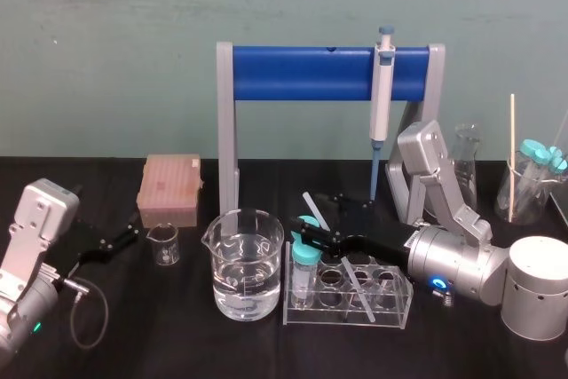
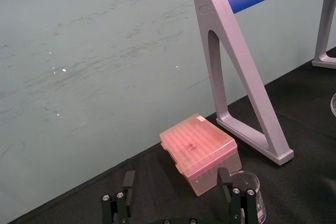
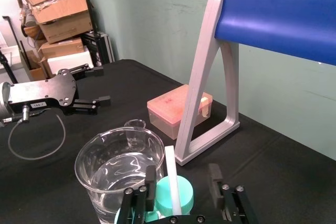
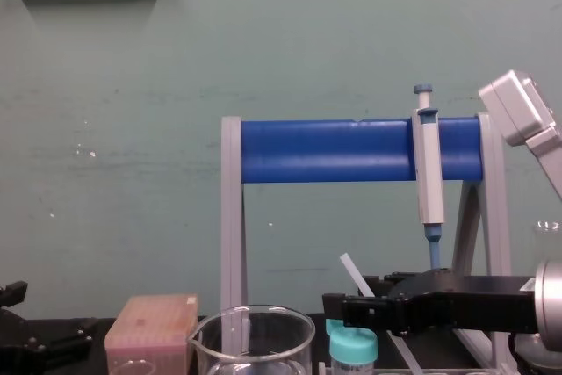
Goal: Pick up the stirring rod with one hand, then place it down.
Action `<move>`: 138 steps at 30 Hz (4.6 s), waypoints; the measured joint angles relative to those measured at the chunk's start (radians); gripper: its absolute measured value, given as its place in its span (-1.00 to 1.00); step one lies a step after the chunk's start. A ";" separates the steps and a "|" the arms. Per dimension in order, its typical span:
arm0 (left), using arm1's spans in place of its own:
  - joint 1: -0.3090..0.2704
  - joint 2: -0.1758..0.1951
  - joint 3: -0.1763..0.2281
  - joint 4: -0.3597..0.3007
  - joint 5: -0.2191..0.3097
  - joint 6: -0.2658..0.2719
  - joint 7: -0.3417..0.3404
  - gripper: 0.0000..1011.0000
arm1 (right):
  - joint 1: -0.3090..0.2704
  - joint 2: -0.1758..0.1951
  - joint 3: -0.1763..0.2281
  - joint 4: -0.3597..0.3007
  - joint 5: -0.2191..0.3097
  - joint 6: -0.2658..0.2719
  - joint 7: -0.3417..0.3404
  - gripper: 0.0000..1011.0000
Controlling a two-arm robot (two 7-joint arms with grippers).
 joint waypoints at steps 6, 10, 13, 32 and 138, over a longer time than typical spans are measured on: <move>0.000 0.000 0.000 0.000 0.000 0.000 0.000 0.98 | 0.000 0.000 0.000 0.000 0.001 0.000 0.001 -0.05; 0.000 0.000 0.000 0.000 0.000 0.000 0.000 0.98 | 0.000 0.000 0.000 0.000 0.001 0.000 0.001 -0.32; 0.000 0.000 0.000 0.000 0.000 0.000 0.000 0.98 | 0.000 0.000 0.000 0.000 0.001 0.000 0.001 -0.51; 0.000 0.000 0.000 0.000 0.000 0.000 0.000 0.98 | -0.020 -0.012 0.027 0.000 -0.002 -0.065 0.008 -0.87; 0.000 0.000 0.000 0.000 0.000 0.000 0.000 0.98 | -0.060 -0.029 0.286 -0.160 0.088 -0.387 0.051 -0.87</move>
